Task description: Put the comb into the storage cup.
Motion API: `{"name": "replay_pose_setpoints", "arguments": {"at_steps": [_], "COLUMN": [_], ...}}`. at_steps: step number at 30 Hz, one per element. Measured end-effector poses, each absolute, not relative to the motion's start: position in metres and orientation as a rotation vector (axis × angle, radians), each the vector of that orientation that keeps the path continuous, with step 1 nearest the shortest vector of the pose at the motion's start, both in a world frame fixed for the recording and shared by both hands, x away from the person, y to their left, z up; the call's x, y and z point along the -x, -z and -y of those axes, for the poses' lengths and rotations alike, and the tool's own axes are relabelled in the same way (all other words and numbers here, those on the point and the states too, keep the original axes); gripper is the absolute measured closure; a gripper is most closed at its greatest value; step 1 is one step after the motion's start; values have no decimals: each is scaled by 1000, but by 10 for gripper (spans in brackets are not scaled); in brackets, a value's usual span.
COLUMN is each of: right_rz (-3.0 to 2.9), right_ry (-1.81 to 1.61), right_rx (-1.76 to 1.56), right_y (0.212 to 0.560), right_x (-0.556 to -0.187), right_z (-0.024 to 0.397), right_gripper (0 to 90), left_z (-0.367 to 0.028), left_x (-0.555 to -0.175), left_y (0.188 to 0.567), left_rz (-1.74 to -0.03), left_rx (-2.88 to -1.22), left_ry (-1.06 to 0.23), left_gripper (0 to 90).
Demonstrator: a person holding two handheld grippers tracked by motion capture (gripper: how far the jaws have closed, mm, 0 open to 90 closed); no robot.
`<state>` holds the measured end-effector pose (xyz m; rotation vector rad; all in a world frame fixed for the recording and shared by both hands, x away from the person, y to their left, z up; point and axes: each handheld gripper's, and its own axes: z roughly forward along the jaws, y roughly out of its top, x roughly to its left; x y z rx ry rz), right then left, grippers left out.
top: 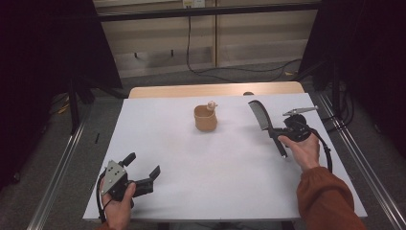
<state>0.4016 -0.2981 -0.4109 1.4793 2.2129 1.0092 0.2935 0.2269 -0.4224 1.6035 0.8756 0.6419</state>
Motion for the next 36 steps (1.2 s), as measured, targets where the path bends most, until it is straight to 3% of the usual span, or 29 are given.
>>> {"name": "replay_pose_setpoints", "arguments": {"at_steps": [36], "right_rz": [-1916], "right_ry": [-1393], "right_rx": [-1255], "right_y": [395], "right_x": [-382], "right_z": [309], "right_gripper": [727], "left_z": [-226], "left_x": [-293], "left_y": [422], "left_rz": [-877], "left_rx": [-1603], "left_ry": [-632], "left_gripper": [23]}}
